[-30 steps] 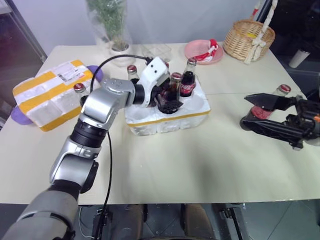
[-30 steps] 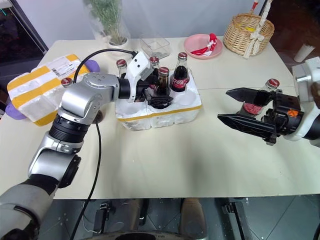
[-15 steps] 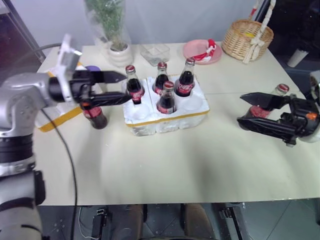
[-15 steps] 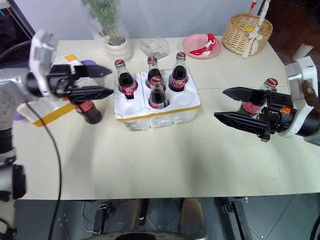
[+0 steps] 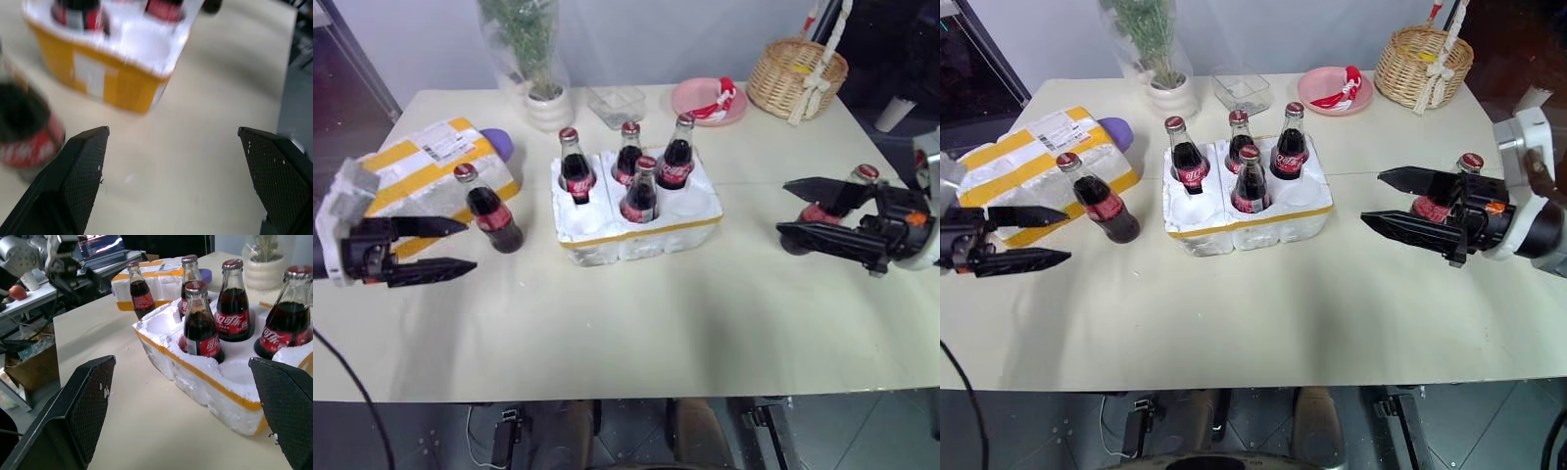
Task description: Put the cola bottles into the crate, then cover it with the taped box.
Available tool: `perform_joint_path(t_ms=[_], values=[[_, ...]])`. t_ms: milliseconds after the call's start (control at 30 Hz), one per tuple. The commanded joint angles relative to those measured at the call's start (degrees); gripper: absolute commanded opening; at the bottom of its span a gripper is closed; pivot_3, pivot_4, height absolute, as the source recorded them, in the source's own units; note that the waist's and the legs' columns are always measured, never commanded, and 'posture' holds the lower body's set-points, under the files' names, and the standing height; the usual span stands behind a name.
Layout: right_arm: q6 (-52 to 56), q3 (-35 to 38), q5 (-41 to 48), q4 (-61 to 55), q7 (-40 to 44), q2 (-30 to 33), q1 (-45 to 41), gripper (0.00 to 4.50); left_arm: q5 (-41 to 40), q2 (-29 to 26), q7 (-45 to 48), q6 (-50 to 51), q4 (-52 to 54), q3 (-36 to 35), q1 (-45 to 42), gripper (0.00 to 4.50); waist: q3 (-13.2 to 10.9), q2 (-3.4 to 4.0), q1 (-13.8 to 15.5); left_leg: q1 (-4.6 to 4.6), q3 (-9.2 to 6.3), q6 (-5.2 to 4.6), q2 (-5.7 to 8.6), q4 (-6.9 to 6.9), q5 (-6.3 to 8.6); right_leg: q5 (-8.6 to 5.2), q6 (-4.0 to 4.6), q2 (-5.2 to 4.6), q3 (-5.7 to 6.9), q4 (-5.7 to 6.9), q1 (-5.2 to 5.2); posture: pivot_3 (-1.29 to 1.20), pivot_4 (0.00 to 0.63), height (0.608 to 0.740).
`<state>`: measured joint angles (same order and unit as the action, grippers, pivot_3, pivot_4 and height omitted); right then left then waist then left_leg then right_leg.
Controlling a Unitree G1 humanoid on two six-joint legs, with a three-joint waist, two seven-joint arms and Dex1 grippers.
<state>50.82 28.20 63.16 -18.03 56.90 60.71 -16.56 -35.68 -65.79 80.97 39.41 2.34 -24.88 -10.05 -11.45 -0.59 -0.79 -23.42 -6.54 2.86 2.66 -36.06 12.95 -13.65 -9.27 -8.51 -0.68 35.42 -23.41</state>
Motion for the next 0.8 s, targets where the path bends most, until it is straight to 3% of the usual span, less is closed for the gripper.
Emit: perform_joint_path(t_ms=[33, 233, 400, 800], values=[[-0.86, 0.34, -0.25, -0.03, 0.19, -0.08, -1.28, 4.5, 5.26, 0.03, -4.5, -6.47, -4.42, 0.08, -1.08, 4.42, 0.0, 0.0, 0.13, 0.0, 0.0, 0.0, 0.0, 0.01, 0.0, 0.0, 0.0, 0.0, 0.0, -0.01, 0.0, 0.0, 0.15, 0.737], [-0.69, 0.31, -0.06, -0.27, -0.24, -0.03, -1.57, 4.5, 9.68, 8.13, -17.3, -9.9, -9.51, 4.89, -10.65, 4.42, 0.01, -0.05, 0.38, -0.01, -0.01, 0.0, 0.06, -0.07, 0.0, 0.03, -0.04, -0.03, 0.01, -0.03, 0.06, 0.0, 0.15, 0.737], [-0.34, 0.5, 0.49, -0.52, -0.86, 0.01, -1.83, 4.5, 10.42, 13.04, -20.26, -10.07, -9.79, 8.56, -12.7, 4.42, 0.03, -0.05, -0.14, 0.02, -0.01, 0.0, 0.05, -0.02, 0.0, 0.03, -0.04, -0.01, 0.01, 0.09, 0.0, 0.0, 0.15, 0.737], [1.07, 0.41, 1.36, -0.4, -2.13, 0.38, -3.73, 4.5, 16.69, 18.94, -27.87, -14.59, -19.79, 13.81, -19.2, 4.42, 0.03, -0.08, 0.12, 0.01, -0.01, 0.0, 0.06, -0.07, 0.0, 0.03, -0.05, -0.01, 0.01, 0.11, 0.02, 0.0, 0.15, 0.737]])
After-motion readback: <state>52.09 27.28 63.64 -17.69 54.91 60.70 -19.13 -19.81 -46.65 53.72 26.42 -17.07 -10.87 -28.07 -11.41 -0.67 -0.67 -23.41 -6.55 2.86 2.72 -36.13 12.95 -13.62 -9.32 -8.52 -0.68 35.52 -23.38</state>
